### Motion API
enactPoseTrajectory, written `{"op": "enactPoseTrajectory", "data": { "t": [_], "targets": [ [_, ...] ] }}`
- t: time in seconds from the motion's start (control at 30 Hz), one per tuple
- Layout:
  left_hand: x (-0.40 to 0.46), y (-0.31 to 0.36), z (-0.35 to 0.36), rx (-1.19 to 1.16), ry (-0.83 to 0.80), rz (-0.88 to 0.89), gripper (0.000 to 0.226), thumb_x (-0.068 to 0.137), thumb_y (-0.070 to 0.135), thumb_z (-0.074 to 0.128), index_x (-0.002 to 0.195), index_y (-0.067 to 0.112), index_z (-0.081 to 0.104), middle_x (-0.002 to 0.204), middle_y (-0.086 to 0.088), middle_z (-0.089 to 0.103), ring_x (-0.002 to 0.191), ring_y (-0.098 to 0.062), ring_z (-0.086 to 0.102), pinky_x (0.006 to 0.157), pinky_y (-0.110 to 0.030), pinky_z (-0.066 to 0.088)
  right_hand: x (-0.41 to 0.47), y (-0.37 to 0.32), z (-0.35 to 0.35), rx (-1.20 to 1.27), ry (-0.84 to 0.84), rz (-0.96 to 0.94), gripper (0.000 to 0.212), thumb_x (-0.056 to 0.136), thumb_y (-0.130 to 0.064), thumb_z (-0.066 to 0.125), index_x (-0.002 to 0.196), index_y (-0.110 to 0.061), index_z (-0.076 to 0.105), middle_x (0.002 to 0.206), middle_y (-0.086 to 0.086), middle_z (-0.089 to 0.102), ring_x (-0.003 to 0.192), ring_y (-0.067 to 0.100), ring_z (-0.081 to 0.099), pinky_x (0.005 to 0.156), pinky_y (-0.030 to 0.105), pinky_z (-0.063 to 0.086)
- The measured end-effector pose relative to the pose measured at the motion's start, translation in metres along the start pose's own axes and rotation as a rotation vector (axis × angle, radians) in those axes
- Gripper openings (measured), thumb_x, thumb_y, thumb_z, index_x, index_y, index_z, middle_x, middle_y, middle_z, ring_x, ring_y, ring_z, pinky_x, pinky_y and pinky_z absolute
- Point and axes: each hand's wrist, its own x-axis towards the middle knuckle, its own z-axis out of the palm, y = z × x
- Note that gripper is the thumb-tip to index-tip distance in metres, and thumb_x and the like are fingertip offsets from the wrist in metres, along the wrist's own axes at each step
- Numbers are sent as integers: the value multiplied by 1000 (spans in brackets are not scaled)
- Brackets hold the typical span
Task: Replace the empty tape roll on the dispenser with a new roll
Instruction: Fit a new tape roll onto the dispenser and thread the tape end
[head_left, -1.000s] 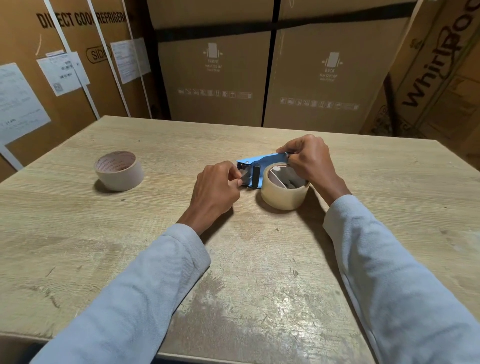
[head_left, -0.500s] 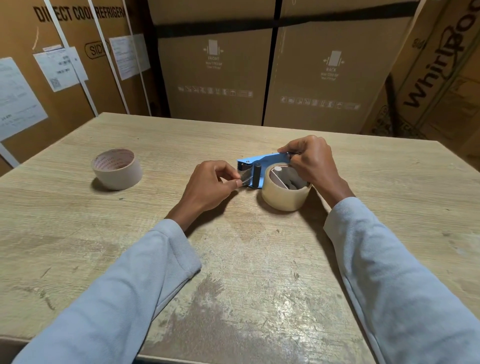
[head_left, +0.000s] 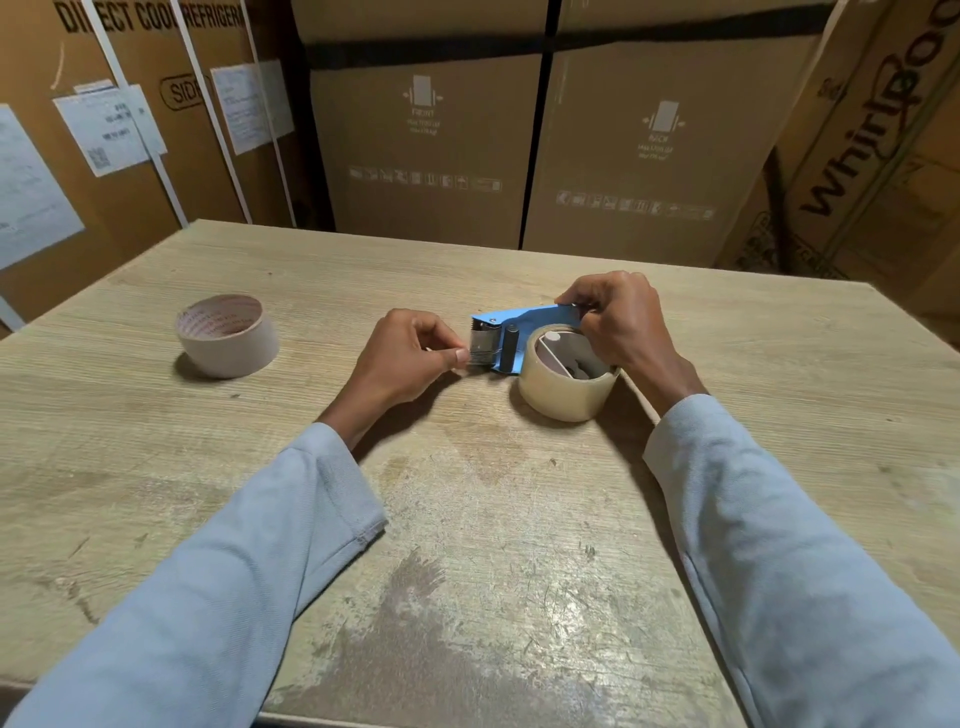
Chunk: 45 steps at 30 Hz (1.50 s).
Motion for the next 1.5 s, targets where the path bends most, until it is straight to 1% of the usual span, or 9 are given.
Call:
{"op": "enactPoseTrajectory", "data": {
  "t": [0.1, 0.27, 0.37, 0.57, 0.87, 1.2, 1.3, 1.43, 1.5],
  "targets": [
    [0, -2, -4, 29, -2, -4, 6, 80, 10, 79, 80, 6, 74, 75, -3, 74, 63, -12, 65, 59, -30, 54, 3, 2, -2, -10, -42, 0, 40, 74, 9, 60, 96, -17, 82, 89, 5, 78, 80, 20, 68, 72, 30, 54],
    [2, -7, -16, -44, -30, -65, 6, 81, 6, 77, 80, 5, 72, 80, -13, 75, 71, -24, 70, 65, -34, 58, 6, 6, -10, 16, -115, -34, 41, 75, 13, 59, 99, -11, 81, 86, 4, 77, 76, 13, 64, 73, 20, 44],
    [4, -8, -17, -30, -44, -64, 7, 82, 8, 77, 78, 10, 71, 80, -12, 75, 63, -16, 66, 53, -20, 52, 6, 7, -11, 25, -126, -62, 42, 73, 13, 57, 99, -9, 80, 82, 3, 74, 75, 13, 63, 72, 23, 46],
    [8, -14, -24, -85, -50, -94, 5, 82, 5, 76, 81, 2, 72, 80, -15, 75, 66, -21, 64, 59, -30, 53, 8, 14, -4, -13, -109, -123, 33, 75, 9, 62, 95, -10, 79, 88, 10, 78, 83, 26, 72, 78, 45, 59],
    [27, -10, -14, -154, -44, -205, 7, 81, 2, 72, 84, -4, 73, 73, -1, 73, 67, -9, 68, 56, -24, 48, 7, 18, -3, 44, -115, -157, 31, 74, 13, 61, 91, -8, 76, 89, 8, 78, 81, 22, 71, 77, 40, 58],
    [37, -8, -4, -111, -59, -194, 7, 81, 9, 74, 77, 14, 75, 70, 3, 73, 51, 4, 59, 57, -21, 40, 7, 23, -2, 128, -162, -145, 36, 74, 19, 56, 92, -7, 74, 88, 5, 74, 87, 26, 71, 79, 42, 58],
    [39, -7, -2, -115, -69, -175, 8, 81, 9, 75, 77, 16, 74, 74, 3, 73, 65, -7, 67, 62, -24, 46, 8, 23, -2, 130, -170, -148, 37, 74, 20, 55, 92, -7, 74, 87, 4, 73, 87, 26, 71, 78, 42, 58],
    [43, -4, 6, -128, -103, -164, 18, 81, 1, 73, 76, 18, 70, 83, 0, 72, 88, -23, 73, 85, -42, 58, 8, 25, -1, 153, -174, -144, 40, 72, 21, 54, 91, -7, 73, 88, 7, 74, 88, 28, 71, 78, 41, 57],
    [42, -3, 7, -144, -126, -152, 12, 82, -1, 72, 84, 10, 72, 88, -3, 72, 90, -24, 72, 85, -37, 59, 8, 25, 0, 164, -172, -142, 41, 71, 22, 54, 91, -7, 73, 89, 9, 75, 87, 28, 71, 77, 39, 57]
  ]
}}
